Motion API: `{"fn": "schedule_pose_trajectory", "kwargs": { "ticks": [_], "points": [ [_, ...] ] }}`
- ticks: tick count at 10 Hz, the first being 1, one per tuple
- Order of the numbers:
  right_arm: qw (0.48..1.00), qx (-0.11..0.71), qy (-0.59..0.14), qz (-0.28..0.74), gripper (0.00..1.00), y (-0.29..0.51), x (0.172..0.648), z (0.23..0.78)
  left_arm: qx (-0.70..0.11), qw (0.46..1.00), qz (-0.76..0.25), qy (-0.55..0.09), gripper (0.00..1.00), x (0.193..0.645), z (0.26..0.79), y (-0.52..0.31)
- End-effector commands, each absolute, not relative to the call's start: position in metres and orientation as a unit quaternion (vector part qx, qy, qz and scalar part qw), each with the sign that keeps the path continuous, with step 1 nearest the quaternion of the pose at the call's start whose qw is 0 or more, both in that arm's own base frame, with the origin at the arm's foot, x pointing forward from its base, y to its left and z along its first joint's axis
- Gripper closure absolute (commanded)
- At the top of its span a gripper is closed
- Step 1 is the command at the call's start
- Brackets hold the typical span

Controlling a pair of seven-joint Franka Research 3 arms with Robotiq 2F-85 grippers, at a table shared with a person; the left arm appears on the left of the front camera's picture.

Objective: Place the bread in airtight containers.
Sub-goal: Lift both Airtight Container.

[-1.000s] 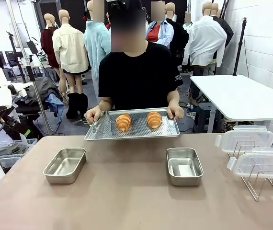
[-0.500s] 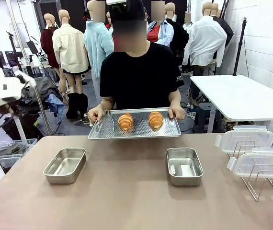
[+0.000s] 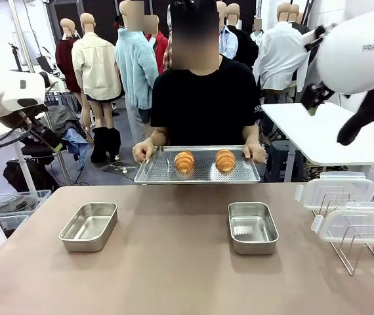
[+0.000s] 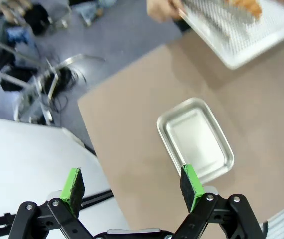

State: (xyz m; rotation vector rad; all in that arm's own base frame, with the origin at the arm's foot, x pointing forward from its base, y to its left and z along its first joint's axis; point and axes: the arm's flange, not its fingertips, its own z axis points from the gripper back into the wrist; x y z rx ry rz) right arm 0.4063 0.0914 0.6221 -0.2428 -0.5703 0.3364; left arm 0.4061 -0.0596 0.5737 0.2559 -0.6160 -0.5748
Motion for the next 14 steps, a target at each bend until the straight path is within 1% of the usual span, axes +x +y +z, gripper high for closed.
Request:
{"fn": "schedule_pose_trajectory", "kwargs": {
  "ticks": [1, 2, 3, 4, 6, 7, 8, 10, 11, 12, 13, 14],
  "points": [
    [0.959, -0.115, -0.196, 0.167, 0.00, 0.094, 0.421, 0.590, 0.105, 0.925, -0.276, -0.239, 0.00, 0.423, 0.559, -0.060],
    [0.971, -0.095, -0.159, 0.152, 0.00, 0.098, 0.430, 0.559, 0.101, 0.932, -0.273, -0.216, 0.00, 0.438, 0.539, -0.057],
    [0.980, -0.056, -0.142, 0.125, 0.00, 0.101, 0.430, 0.536, 0.085, 0.939, -0.270, -0.197, 0.00, 0.449, 0.518, -0.055],
    [0.983, -0.044, -0.137, 0.111, 0.00, 0.109, 0.428, 0.520, 0.065, 0.947, -0.263, -0.173, 0.00, 0.457, 0.499, -0.052],
    [0.989, -0.010, -0.115, 0.092, 0.00, 0.124, 0.429, 0.489, 0.021, 0.953, -0.253, -0.166, 0.00, 0.466, 0.473, -0.050],
    [0.983, -0.012, -0.135, 0.120, 0.00, 0.121, 0.430, 0.486, 0.032, 0.960, -0.221, -0.171, 0.00, 0.472, 0.466, -0.051],
    [0.987, -0.036, -0.106, 0.112, 0.00, 0.116, 0.430, 0.493, 0.054, 0.952, -0.256, -0.158, 0.00, 0.458, 0.467, -0.050],
    [0.987, -0.024, -0.109, 0.112, 0.00, 0.123, 0.430, 0.487, 0.039, 0.957, -0.243, -0.154, 0.00, 0.465, 0.458, -0.051],
    [0.984, -0.007, -0.125, 0.124, 0.00, 0.127, 0.431, 0.474, 0.054, 0.961, -0.232, -0.140, 0.00, 0.479, 0.442, -0.051],
    [0.986, 0.009, -0.110, 0.124, 0.00, 0.140, 0.444, 0.451, 0.040, 0.969, -0.220, -0.102, 0.00, 0.497, 0.425, -0.052],
    [0.985, 0.024, -0.101, 0.138, 0.00, 0.154, 0.454, 0.431, 0.039, 0.973, -0.209, -0.085, 0.00, 0.509, 0.414, -0.053],
    [0.987, 0.013, -0.094, 0.132, 0.00, 0.164, 0.459, 0.413, 0.025, 0.974, -0.210, -0.076, 0.00, 0.515, 0.404, -0.057]
  ]
}}
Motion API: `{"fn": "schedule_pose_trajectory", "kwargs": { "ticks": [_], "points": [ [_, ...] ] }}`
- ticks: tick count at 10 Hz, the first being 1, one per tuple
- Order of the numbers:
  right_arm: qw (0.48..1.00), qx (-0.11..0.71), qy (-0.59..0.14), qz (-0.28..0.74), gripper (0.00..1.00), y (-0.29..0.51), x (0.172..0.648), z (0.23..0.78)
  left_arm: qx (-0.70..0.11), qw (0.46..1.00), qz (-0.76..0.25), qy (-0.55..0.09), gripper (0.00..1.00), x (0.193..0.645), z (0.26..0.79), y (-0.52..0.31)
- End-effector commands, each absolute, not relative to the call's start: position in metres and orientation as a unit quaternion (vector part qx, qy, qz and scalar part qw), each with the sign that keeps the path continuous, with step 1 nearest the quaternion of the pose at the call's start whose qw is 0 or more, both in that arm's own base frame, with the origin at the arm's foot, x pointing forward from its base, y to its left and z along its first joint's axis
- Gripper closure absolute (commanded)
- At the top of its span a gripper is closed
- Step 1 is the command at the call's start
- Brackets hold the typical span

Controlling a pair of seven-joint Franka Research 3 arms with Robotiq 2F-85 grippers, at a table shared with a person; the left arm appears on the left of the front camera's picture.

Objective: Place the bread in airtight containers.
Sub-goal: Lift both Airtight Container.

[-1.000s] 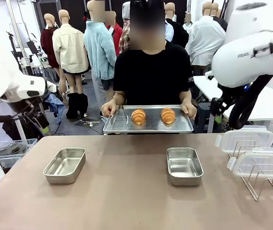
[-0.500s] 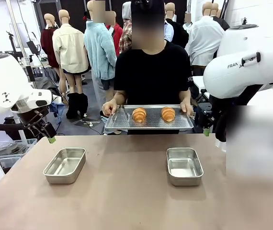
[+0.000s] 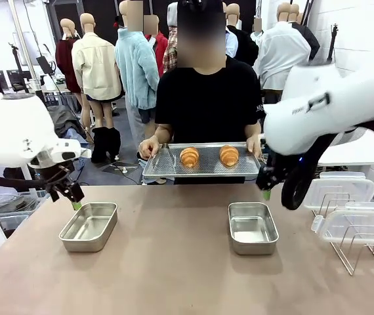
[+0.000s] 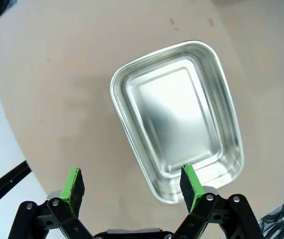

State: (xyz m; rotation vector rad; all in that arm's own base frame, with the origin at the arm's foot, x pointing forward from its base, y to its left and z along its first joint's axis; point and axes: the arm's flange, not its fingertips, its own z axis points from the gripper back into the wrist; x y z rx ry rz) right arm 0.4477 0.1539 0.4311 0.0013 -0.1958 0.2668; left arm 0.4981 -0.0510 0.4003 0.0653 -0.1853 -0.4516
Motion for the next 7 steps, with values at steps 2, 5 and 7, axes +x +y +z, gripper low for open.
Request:
{"fn": "schedule_pose_trajectory", "kwargs": {
  "ticks": [2, 5, 7],
  "points": [
    [0.987, -0.001, -0.087, 0.132, 0.00, 0.179, 0.475, 0.381, -0.002, 0.978, -0.204, -0.054, 0.00, 0.531, 0.379, -0.060],
    [0.989, -0.011, -0.077, 0.126, 0.00, 0.181, 0.485, 0.340, -0.033, 0.985, -0.166, -0.033, 0.00, 0.546, 0.345, -0.052],
    [0.991, -0.002, -0.069, 0.119, 0.00, 0.179, 0.483, 0.319, -0.050, 0.986, -0.156, -0.023, 0.00, 0.551, 0.328, -0.049]
  ]
}}
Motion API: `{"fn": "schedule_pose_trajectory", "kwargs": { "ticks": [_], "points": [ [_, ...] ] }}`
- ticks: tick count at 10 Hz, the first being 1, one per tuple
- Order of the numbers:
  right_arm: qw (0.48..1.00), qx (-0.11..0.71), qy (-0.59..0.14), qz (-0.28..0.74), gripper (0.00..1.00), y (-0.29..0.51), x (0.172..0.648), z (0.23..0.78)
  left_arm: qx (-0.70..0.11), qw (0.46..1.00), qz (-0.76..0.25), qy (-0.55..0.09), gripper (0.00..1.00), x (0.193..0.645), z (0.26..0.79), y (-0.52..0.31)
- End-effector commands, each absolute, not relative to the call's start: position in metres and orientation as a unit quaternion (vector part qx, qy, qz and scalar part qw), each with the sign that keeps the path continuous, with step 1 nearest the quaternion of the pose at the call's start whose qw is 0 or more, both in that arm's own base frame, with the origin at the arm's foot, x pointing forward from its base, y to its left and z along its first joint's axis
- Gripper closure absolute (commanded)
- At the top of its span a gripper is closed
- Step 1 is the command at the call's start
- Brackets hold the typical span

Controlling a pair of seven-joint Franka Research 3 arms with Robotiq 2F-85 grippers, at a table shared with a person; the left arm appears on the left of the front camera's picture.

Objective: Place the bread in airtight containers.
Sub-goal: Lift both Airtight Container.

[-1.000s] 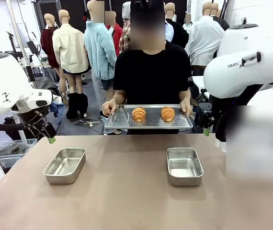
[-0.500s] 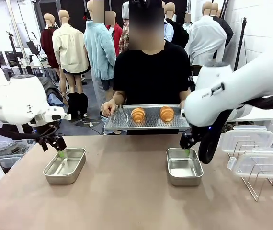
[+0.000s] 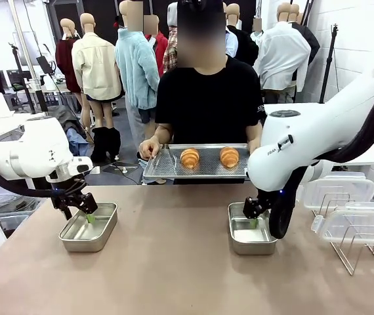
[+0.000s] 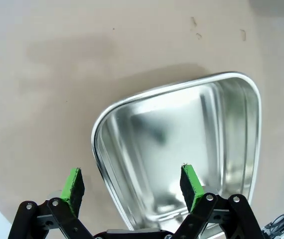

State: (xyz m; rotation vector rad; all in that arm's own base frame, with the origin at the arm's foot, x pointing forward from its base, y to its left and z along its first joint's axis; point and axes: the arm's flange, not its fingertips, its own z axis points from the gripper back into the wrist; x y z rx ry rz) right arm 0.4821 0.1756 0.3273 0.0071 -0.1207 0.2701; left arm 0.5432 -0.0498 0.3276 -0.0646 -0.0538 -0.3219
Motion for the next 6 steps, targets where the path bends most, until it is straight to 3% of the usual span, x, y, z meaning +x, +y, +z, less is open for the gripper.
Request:
{"fn": "schedule_pose_trajectory", "kwargs": {
  "ticks": [1, 3, 6],
  "points": [
    [0.991, -0.001, -0.065, 0.113, 0.00, 0.1783, 0.4814, 0.3125, -0.048, 0.987, -0.153, -0.013, 0.00, 0.5518, 0.3231, -0.0499],
    [0.993, -0.003, -0.065, 0.102, 0.00, 0.1744, 0.4796, 0.3064, -0.038, 0.987, -0.159, 0.007, 0.00, 0.5553, 0.3157, -0.0557],
    [0.992, -0.001, -0.065, 0.104, 0.56, 0.1753, 0.4813, 0.3044, -0.035, 0.986, -0.161, 0.012, 0.59, 0.5537, 0.3198, -0.0589]
  ]
}}
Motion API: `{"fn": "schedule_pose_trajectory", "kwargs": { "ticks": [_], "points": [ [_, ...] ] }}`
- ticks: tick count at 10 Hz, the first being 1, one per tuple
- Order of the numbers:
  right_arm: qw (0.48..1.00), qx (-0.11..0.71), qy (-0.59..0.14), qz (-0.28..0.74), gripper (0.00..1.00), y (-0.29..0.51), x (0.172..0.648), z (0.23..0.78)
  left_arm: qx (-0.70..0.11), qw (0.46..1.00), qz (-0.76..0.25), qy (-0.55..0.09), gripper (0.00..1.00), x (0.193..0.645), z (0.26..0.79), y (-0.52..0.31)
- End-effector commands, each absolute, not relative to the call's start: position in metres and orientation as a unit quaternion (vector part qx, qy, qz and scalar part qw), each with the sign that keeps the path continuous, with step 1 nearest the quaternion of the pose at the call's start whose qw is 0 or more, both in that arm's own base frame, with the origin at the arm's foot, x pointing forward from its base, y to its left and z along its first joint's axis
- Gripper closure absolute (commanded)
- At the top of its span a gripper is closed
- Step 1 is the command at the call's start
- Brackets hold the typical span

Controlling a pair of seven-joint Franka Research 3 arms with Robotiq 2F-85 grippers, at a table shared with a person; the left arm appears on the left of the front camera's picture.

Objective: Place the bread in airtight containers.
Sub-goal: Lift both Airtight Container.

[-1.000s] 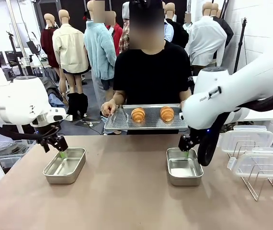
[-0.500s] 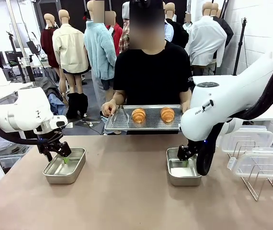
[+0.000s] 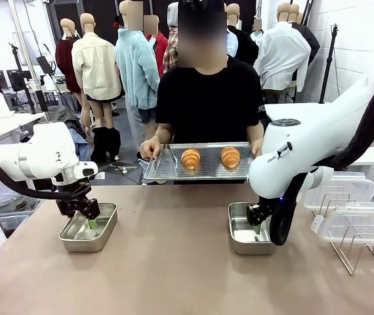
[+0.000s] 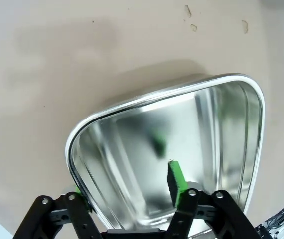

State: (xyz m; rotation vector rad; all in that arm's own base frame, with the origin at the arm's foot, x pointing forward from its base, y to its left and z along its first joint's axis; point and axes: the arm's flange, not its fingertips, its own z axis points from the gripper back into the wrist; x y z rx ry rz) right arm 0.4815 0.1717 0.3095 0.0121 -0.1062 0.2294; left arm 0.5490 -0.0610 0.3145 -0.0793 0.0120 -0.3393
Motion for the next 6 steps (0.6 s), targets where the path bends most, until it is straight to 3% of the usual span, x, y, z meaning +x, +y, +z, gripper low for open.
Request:
{"fn": "schedule_pose_trajectory", "kwargs": {
  "ticks": [1, 2, 3, 6],
  "points": [
    [0.993, 0.002, -0.065, 0.103, 0.76, 0.1751, 0.4817, 0.3041, -0.032, 0.986, -0.161, 0.014, 0.78, 0.5525, 0.3214, -0.0584],
    [0.993, 0.005, -0.066, 0.099, 0.96, 0.1762, 0.4816, 0.3035, -0.032, 0.986, -0.160, 0.016, 0.98, 0.5519, 0.3223, -0.0562],
    [0.993, 0.005, -0.064, 0.097, 1.00, 0.1763, 0.4817, 0.3026, -0.033, 0.987, -0.159, 0.018, 1.00, 0.5516, 0.3229, -0.0555],
    [0.995, 0.011, -0.057, 0.080, 1.00, 0.1757, 0.4791, 0.3011, -0.036, 0.987, -0.156, 0.025, 1.00, 0.5451, 0.3252, -0.0524]
  ]
}}
